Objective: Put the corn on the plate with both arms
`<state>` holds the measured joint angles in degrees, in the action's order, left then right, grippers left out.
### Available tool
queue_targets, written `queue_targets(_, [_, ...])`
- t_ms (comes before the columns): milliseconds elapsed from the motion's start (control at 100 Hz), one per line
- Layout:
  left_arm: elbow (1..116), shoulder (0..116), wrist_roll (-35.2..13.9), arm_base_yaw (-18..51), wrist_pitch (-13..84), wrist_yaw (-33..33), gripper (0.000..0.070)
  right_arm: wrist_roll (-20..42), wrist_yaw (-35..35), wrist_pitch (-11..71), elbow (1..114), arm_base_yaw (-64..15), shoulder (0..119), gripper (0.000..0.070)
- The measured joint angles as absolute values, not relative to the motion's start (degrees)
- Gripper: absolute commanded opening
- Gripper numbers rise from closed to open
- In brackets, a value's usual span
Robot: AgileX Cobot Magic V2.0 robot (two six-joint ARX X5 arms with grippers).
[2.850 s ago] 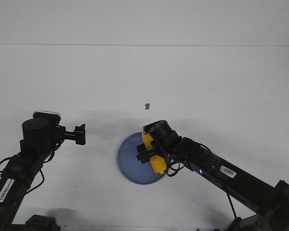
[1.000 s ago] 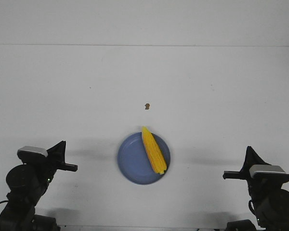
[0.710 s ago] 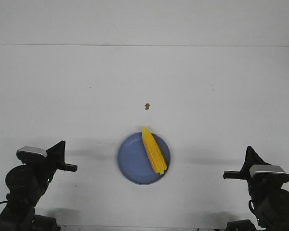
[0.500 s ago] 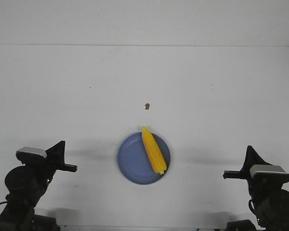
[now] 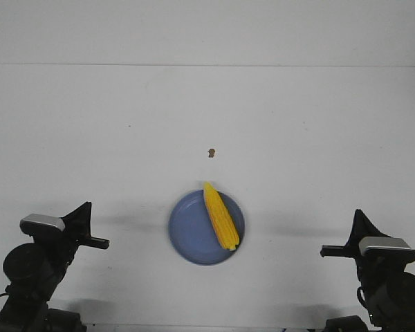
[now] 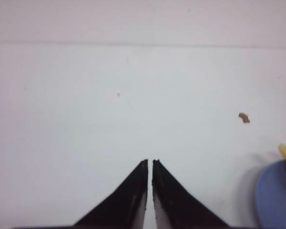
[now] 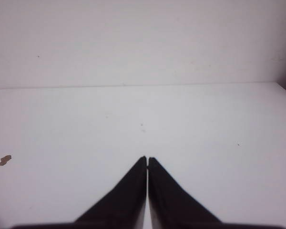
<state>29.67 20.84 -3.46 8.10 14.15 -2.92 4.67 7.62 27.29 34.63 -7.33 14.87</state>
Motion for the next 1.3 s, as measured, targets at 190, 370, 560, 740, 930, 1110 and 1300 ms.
queue_targets(190, [21.3,13.7,-2.1,6.8,5.0,-2.9,0.0015,4.7,7.6,27.3,34.6,-7.3,14.9,0.0009])
queue_targets(370, [10.9,5.7,-2.0,5.3,-1.0,-2.9,0.0015,4.7,7.6,27.3,34.6,-7.3,14.9,0.0009])
queue_targets(560, [5.3,0.3,-2.0,4.4,-1.6,-2.9,0.0015,4.7,7.6,27.3,34.6,-7.3,14.9,0.0009])
queue_targets(740, [3.1,0.3,-2.0,4.1,-3.2,-2.9,0.0015,4.7,7.6,27.2,34.6,-7.3,14.9,0.0009])
queue_targets(930, [2.1,0.3,-2.0,4.1,-6.2,-2.9,0.0015,4.7,7.6,27.2,34.6,-7.3,14.9,0.0009])
queue_targets(1110, [1.9,0.3,-2.0,4.1,-9.1,-2.9,0.0015,4.7,7.6,27.2,34.6,-7.3,14.9,0.0009])
queue_targets(1300, [1.9,0.3,-2.0,4.1,-8.9,-2.9,0.0015,4.7,7.6,27.2,34.6,-7.3,14.9,0.0009])
